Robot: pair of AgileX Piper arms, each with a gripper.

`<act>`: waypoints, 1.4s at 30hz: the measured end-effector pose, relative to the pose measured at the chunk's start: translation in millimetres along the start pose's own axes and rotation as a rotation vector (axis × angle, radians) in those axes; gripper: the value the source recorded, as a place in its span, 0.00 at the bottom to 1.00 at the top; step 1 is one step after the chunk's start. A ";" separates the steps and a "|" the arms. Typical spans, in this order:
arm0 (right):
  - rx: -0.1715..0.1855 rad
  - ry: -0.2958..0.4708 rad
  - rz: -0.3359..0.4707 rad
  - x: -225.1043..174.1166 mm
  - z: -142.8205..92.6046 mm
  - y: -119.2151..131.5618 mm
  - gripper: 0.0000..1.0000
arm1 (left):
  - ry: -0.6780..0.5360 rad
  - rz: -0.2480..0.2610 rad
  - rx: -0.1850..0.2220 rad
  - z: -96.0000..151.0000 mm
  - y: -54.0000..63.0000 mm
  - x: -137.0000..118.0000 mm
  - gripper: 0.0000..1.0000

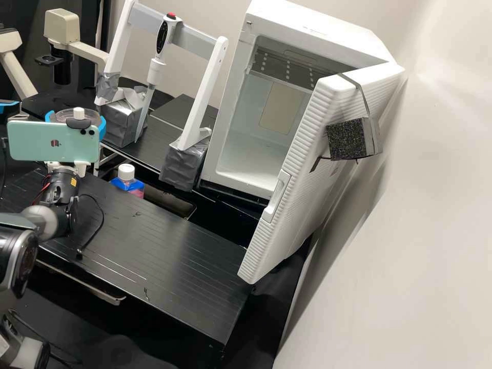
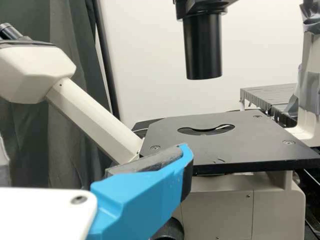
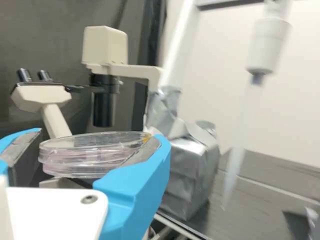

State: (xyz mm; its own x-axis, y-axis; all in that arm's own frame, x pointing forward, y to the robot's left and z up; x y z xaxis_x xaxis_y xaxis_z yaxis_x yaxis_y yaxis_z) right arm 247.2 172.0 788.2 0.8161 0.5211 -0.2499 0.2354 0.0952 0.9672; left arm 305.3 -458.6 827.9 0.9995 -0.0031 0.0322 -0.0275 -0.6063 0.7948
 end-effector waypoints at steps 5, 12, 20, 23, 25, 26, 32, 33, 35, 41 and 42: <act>-0.026 0.035 -0.027 15.7 -10.5 -5.5 0.00 | 0.000 0.000 0.000 0.0 0.0 0.0 1.00; -0.039 0.057 -0.051 32.9 -17.3 -10.7 0.00 | 0.000 0.000 0.000 0.0 0.0 0.0 1.00; -0.035 0.066 -0.075 52.6 -21.4 -16.1 0.00 | 0.000 0.000 0.000 0.0 0.0 0.0 1.00; -0.012 0.067 -0.089 63.7 -22.2 -20.2 0.00 | 0.000 0.000 0.000 0.0 0.0 0.0 1.00; 0.011 0.072 -0.094 71.0 -22.4 -23.2 0.00 | 0.000 0.000 0.000 0.0 0.0 0.0 1.00; 0.024 0.072 -0.096 73.9 -22.0 -24.4 0.00 | 0.000 0.000 0.000 0.0 0.0 0.0 1.00; 0.083 0.084 -0.118 94.3 -22.0 -36.7 0.00 | 0.000 0.000 0.000 0.0 0.0 0.0 1.00; 0.084 0.086 -0.123 97.6 -22.1 -39.6 0.00 | 0.000 0.000 0.000 0.0 0.0 0.0 1.00; 0.086 0.089 -0.133 102.8 -21.7 -45.1 0.00 | 0.000 0.000 0.000 0.0 0.0 0.0 1.00; 0.086 0.093 -0.155 120.8 -17.9 -60.6 0.00 | 0.000 0.000 0.000 0.0 0.0 0.0 1.00; 0.087 0.090 -0.155 124.0 -16.4 -62.8 0.00 | 0.000 0.000 0.000 0.0 0.0 0.0 1.00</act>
State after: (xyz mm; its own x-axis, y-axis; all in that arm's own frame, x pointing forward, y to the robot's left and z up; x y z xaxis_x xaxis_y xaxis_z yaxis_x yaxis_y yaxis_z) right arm 324.9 244.5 697.2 0.7168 0.5803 -0.3865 0.4020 0.1089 0.9091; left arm 305.3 -458.6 827.9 0.9995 -0.0031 0.0322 -0.0275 -0.6063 0.7948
